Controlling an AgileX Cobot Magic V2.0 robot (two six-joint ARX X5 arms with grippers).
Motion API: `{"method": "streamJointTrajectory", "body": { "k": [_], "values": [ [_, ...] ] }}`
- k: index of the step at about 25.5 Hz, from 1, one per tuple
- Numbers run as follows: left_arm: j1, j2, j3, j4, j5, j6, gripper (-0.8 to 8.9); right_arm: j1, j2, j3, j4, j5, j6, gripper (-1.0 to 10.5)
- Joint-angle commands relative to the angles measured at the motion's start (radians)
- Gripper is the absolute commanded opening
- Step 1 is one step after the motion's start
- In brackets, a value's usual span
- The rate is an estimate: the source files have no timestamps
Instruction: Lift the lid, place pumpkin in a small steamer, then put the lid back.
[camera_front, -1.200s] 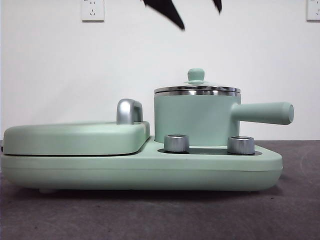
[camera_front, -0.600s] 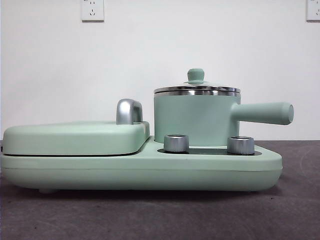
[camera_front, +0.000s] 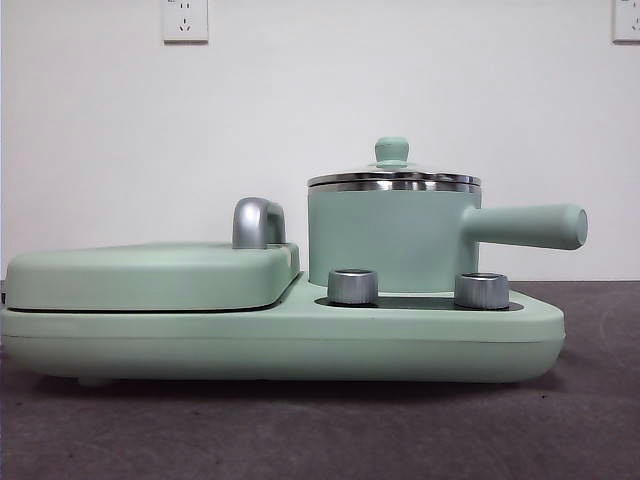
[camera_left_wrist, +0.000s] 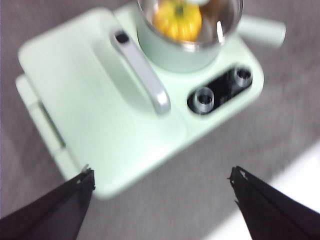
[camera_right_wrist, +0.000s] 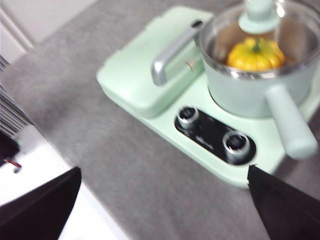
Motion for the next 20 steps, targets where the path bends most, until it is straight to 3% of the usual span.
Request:
{"method": "streamJointTrajectory", "body": {
  "k": [1,3,6,10,11,12,13,14,15,20],
  "values": [
    [-0.006,-0.174,-0.207,0.169,-0.004,-0.014,4.32,0.007,0.002,0.010,0.037,-0.011,0.006,5.5],
    [-0.006,-0.285,-0.349,0.252,-0.004,-0.019,4.32,0.007,0.002,0.010,0.048,-0.012,0.007,5.5],
    [-0.003,-0.443,-0.563,0.370,-0.004,-0.094,4.32,0.006,0.002,0.010,0.048,-0.028,0.006,5.5],
    [0.000,-0.577,-0.744,0.449,-0.005,-0.161,4.26,0.007,0.002,0.010,0.048,-0.037,0.006,5.5],
    [0.000,-0.595,-0.768,0.452,-0.005,-0.176,3.77,0.006,0.002,0.010,0.048,-0.037,0.005,5.2],
    [0.000,-0.610,-0.789,0.451,-0.005,-0.191,2.56,0.006,0.002,0.010,0.047,-0.037,0.005,3.9],
    [0.000,-0.619,-0.801,0.444,-0.005,-0.194,0.39,0.006,0.002,0.010,0.047,-0.037,0.005,1.2],
    [0.000,-0.624,-0.808,0.437,-0.005,-0.200,0.38,0.006,0.002,0.010,0.048,-0.036,-0.001,-0.3],
    [0.000,-0.626,-0.810,0.428,-0.005,-0.197,-0.01,0.006,0.002,0.010,0.053,-0.029,-0.004,0.5],
    [-0.001,-0.626,-0.809,0.447,-0.004,-0.197,0.06,0.006,0.002,0.010,0.081,-0.029,0.007,0.4]
  ]
}}
